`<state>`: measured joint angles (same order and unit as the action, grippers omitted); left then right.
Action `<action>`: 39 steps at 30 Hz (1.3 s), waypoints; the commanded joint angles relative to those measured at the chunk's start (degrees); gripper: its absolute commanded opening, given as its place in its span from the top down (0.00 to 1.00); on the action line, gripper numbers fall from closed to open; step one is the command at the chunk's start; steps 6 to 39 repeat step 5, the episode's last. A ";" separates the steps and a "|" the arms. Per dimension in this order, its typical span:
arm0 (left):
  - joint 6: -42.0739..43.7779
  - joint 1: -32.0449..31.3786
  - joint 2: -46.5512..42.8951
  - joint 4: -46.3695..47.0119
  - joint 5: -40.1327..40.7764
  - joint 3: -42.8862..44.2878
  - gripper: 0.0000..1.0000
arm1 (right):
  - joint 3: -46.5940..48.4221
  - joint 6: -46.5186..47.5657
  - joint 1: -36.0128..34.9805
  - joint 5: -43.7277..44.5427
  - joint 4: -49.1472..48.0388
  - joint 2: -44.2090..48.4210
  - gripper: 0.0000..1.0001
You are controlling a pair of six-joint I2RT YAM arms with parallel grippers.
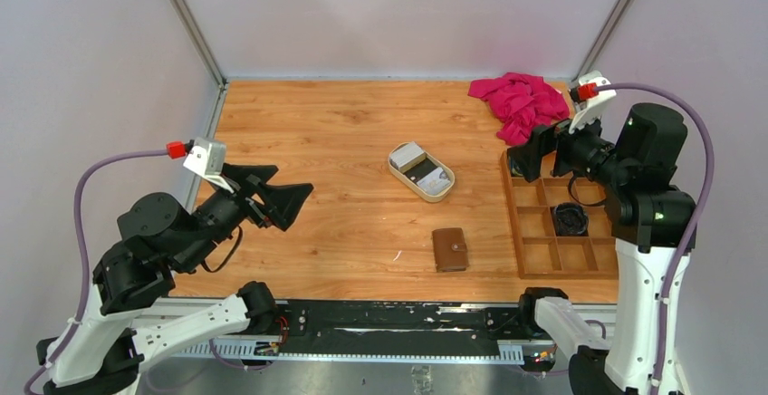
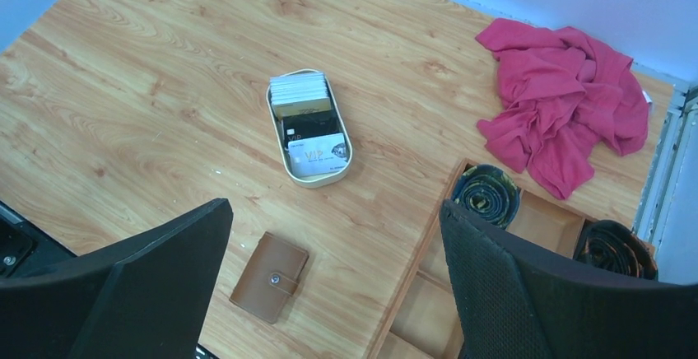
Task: Put the credit cards into the card holder
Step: Reset both arms
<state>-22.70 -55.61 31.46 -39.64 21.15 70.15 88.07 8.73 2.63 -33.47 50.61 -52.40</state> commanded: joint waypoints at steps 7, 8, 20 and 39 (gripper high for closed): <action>-0.47 0.21 0.40 1.25 0.56 -0.85 0.00 | -1.57 -2.04 3.07 -2.15 -0.99 -0.09 0.00; -0.47 0.21 0.40 1.25 0.56 -0.85 0.00 | -1.57 -2.04 3.07 -2.15 -0.99 -0.09 0.00; -0.47 0.21 0.40 1.25 0.56 -0.85 0.00 | -1.57 -2.04 3.07 -2.15 -0.99 -0.09 0.00; -0.47 0.21 0.40 1.25 0.56 -0.85 0.00 | -1.57 -2.04 3.07 -2.15 -0.99 -0.09 0.00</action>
